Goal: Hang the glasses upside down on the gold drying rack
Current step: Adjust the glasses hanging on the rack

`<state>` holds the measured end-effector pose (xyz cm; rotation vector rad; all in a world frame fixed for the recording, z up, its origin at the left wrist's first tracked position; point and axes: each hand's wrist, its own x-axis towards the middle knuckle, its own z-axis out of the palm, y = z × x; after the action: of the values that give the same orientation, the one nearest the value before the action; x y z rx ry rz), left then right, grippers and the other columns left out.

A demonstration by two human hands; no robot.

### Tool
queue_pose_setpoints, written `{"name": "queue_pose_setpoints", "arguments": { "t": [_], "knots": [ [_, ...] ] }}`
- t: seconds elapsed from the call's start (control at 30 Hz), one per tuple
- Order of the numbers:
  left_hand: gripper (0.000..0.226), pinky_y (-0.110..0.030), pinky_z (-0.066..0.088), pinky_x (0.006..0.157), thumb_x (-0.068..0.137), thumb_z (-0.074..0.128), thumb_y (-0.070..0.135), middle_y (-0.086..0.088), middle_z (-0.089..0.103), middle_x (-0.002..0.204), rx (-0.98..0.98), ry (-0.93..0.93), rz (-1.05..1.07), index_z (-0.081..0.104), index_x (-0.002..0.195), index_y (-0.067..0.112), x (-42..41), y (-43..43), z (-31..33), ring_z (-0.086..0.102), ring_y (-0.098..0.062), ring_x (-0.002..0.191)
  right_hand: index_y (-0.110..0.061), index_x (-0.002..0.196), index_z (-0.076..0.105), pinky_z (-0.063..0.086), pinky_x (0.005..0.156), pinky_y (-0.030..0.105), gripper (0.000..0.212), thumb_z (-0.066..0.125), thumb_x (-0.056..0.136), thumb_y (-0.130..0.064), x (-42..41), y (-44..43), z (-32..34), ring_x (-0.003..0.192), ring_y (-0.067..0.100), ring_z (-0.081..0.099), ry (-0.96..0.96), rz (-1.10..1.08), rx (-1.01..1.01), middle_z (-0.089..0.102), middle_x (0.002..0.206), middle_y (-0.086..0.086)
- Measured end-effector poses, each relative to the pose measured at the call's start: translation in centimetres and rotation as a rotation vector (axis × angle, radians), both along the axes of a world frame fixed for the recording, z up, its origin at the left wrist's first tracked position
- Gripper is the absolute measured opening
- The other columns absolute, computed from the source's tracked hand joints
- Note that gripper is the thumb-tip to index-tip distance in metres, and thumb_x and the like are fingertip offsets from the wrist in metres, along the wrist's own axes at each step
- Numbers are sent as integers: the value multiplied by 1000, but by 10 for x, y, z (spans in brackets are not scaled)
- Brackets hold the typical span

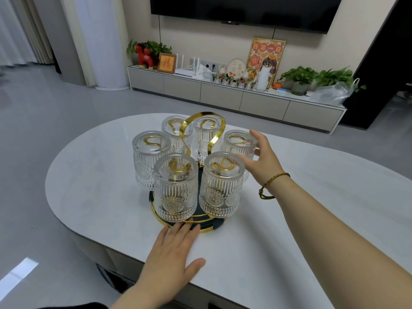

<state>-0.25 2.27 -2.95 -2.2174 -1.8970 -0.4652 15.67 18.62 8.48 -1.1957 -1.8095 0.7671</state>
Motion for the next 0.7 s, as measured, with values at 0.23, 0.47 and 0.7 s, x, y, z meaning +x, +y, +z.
{"name": "queue_pose_setpoints", "arguments": {
  "t": [0.23, 0.47, 0.7],
  "knots": [
    [54, -26, 32, 86, 66, 49, 56, 5, 73, 99, 23, 43, -5, 71, 99, 20, -5, -3, 2, 70, -14, 90, -16, 131, 27, 34, 85, 26, 70, 66, 74, -22, 1, -4, 3, 107, 13, 38, -31, -24, 0, 37, 139, 9],
    [55, -22, 14, 101, 57, 64, 56, 6, 74, 98, 6, 46, -7, 72, 98, 20, -7, -5, 5, 70, -14, 91, -19, 134, 22, 33, 93, 28, 76, 67, 73, -22, -1, 3, 19, 125, 25, 37, -119, -7, 27, 36, 141, 11],
    [57, -28, 24, 96, 56, 72, 56, 4, 73, 99, -98, 61, -4, 71, 99, 18, -10, -9, 10, 70, -15, 91, -17, 134, 24, 34, 92, 29, 74, 67, 73, -22, 0, 1, 18, 122, 25, 39, -112, -24, 13, 38, 139, 12]
  ]
}}
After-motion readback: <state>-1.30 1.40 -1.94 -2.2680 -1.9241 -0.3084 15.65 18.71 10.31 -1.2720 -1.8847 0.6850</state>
